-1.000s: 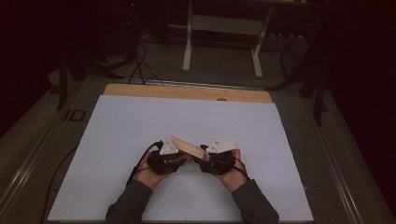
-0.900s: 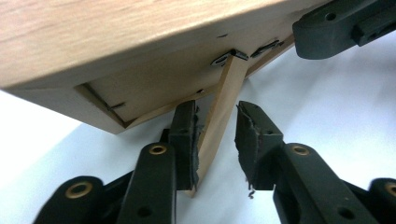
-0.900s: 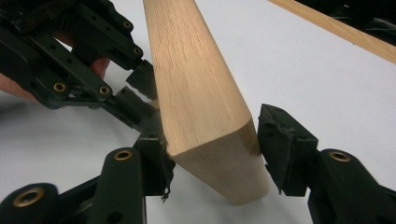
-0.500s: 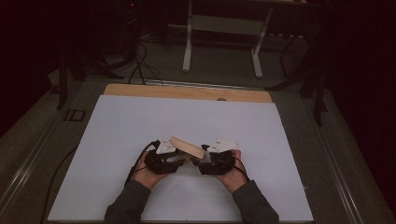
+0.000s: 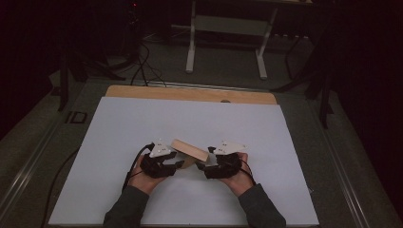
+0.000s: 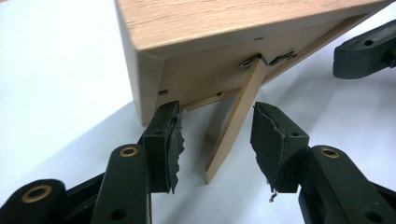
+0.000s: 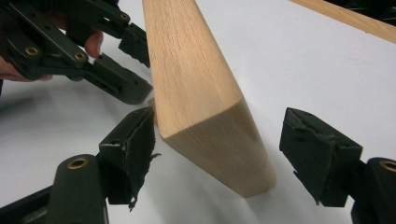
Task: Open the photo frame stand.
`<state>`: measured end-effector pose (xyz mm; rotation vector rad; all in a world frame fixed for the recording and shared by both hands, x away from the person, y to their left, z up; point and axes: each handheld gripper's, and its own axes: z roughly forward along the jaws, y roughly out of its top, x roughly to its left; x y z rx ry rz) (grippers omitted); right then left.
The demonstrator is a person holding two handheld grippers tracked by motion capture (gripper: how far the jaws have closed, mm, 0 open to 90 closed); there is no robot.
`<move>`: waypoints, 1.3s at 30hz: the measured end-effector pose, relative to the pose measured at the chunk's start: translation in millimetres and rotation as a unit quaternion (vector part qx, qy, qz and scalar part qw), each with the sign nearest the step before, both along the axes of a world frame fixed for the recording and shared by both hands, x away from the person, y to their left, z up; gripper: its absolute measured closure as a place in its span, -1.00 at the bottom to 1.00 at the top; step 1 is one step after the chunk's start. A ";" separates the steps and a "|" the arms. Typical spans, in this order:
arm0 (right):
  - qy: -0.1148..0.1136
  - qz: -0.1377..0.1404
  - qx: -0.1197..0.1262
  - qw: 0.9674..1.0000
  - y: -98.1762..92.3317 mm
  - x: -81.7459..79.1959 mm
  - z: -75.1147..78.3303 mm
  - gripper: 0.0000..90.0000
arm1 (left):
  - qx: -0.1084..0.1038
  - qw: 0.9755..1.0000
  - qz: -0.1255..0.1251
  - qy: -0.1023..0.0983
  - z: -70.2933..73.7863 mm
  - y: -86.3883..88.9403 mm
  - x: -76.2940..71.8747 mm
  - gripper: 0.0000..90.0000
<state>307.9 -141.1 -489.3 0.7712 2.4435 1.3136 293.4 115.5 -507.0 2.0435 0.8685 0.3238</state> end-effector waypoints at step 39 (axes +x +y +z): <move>0.029 0.008 0.001 1.000 -51.4 -4.0 -5.2 -0.06 | -0.028 0.996 0.070 -0.042 -0.9 37.6 -6.3 0.22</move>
